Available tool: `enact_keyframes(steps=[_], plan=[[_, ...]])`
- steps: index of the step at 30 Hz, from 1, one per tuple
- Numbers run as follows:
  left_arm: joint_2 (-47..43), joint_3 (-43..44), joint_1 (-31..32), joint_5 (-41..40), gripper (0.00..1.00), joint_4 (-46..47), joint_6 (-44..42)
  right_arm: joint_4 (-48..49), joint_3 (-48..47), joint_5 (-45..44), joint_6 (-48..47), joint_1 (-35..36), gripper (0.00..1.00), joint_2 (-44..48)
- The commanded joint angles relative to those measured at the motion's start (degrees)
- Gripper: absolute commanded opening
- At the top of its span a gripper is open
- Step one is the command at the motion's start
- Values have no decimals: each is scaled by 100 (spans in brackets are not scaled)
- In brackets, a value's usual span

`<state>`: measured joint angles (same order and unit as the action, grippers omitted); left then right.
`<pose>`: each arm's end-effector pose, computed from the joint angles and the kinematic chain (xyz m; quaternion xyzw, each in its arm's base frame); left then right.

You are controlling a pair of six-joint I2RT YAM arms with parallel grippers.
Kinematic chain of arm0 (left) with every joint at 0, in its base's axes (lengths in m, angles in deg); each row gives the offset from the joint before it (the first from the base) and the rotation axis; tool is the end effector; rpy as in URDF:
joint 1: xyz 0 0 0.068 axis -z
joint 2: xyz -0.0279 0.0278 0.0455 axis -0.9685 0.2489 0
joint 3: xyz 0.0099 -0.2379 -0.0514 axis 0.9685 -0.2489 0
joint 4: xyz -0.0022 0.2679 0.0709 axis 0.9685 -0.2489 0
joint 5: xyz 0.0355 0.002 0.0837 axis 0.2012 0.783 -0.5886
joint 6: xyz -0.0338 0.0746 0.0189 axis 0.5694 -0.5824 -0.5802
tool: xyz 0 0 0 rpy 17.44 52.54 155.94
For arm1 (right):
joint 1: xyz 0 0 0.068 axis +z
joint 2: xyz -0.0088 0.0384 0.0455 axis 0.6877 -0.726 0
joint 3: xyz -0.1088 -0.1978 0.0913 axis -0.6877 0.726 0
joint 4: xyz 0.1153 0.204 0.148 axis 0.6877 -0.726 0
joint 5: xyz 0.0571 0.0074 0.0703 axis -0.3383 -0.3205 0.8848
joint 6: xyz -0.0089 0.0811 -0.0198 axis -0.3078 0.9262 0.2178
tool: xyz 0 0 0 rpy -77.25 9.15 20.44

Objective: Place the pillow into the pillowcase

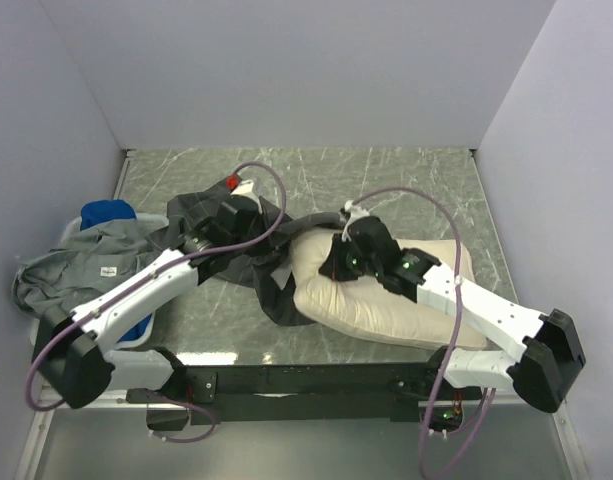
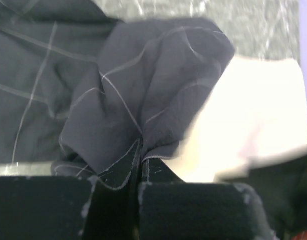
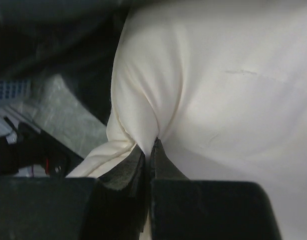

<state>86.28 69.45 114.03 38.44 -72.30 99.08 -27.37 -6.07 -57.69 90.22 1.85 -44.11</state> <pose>0.2730 -0.2073 0.2457 -0.0536 0.8853 -0.2646 0.3786 0.2164 0.2268 0.2173 -0.1009 0.8912 0.3097 0.3157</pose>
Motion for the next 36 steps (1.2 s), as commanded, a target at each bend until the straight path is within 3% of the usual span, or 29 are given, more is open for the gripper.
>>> enact_keyframes(steps=[1,8,14,17,20,25,28,31,36], plan=[[-719,-393,173,332,1,-148,-295,502,-715,-155,-12,-363,0,-48],[-1353,-562,261,656,1,-263,-198,529,-750,-1479,173,-189,0,-222],[-1029,9,419,1377,4,-96,-172,1345,-391,-1692,533,286,0,-733],[-730,212,595,1360,6,-157,-198,1899,-232,-1544,639,348,0,-987],[-659,265,753,1501,6,-87,-155,1830,-442,-1631,630,243,0,-1400],[-896,-76,1209,1352,6,44,126,1909,-407,-1814,1113,-687,0,-1454],[-992,-209,1587,1106,6,159,320,1768,-705,-2140,1236,-794,0,-1393],[-870,-157,1764,966,7,256,408,1996,-767,-1905,1351,-733,0,-1322],[-264,361,1703,-88,17,80,320,2383,-522,-2273,1500,172,0,-1295]])
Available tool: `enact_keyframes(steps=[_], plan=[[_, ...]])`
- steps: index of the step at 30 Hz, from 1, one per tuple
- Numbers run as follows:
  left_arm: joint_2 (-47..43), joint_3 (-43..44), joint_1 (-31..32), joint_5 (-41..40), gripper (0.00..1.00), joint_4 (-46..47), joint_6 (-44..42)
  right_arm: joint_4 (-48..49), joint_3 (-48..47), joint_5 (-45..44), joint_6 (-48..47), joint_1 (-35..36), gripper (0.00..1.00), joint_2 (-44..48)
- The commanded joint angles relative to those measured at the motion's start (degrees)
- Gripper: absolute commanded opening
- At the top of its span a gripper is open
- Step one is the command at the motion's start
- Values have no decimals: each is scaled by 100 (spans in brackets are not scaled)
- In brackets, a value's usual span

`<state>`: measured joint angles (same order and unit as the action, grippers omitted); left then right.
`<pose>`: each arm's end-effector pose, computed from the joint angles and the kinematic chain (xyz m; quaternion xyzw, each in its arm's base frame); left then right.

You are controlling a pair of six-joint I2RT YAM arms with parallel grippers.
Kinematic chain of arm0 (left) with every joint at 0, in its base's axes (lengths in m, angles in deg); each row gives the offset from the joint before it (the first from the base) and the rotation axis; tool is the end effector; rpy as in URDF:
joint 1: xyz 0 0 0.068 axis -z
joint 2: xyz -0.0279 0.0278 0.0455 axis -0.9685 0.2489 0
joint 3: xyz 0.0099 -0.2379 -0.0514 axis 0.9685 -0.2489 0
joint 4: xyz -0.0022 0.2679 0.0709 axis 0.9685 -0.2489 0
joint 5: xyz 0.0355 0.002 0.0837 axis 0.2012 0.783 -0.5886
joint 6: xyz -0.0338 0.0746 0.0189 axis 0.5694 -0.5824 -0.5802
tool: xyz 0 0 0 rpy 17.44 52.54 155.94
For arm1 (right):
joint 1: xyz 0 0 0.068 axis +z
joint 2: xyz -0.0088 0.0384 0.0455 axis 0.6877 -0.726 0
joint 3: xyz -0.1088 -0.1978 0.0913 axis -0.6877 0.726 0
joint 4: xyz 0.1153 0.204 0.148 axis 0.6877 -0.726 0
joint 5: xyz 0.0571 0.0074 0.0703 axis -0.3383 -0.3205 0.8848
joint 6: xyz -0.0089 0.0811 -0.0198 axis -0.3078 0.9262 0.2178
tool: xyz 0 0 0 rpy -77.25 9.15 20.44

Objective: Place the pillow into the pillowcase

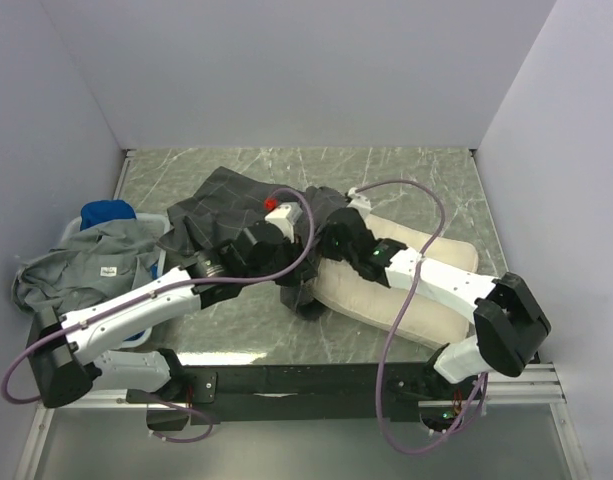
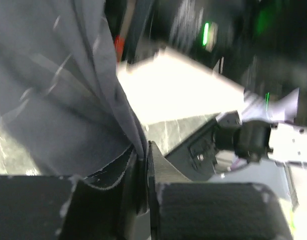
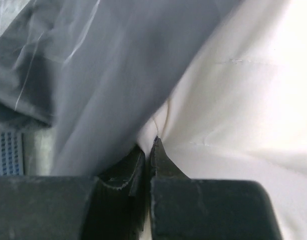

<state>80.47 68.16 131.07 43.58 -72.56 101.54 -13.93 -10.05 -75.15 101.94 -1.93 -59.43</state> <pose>0.1856 -0.2684 0.2680 0.0780 0.8665 -0.3760 0.3190 0.2849 0.2302 0.1868 0.0886 0.8805 0.2426 0.3974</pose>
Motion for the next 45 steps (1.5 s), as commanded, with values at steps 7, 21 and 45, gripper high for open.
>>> enact_keyframes(steps=[7,21,45], plan=[[942,483,-301,-656,19,448,327,978,963,141,259,-161,69,1166],[1108,1155,-697,-753,51,362,-154,-1748,2072,-924,-241,-2488,100,4358],[4912,5490,-714,-2977,99,-2652,-3064,-710,2970,1028,-814,-5839,100,3155]])
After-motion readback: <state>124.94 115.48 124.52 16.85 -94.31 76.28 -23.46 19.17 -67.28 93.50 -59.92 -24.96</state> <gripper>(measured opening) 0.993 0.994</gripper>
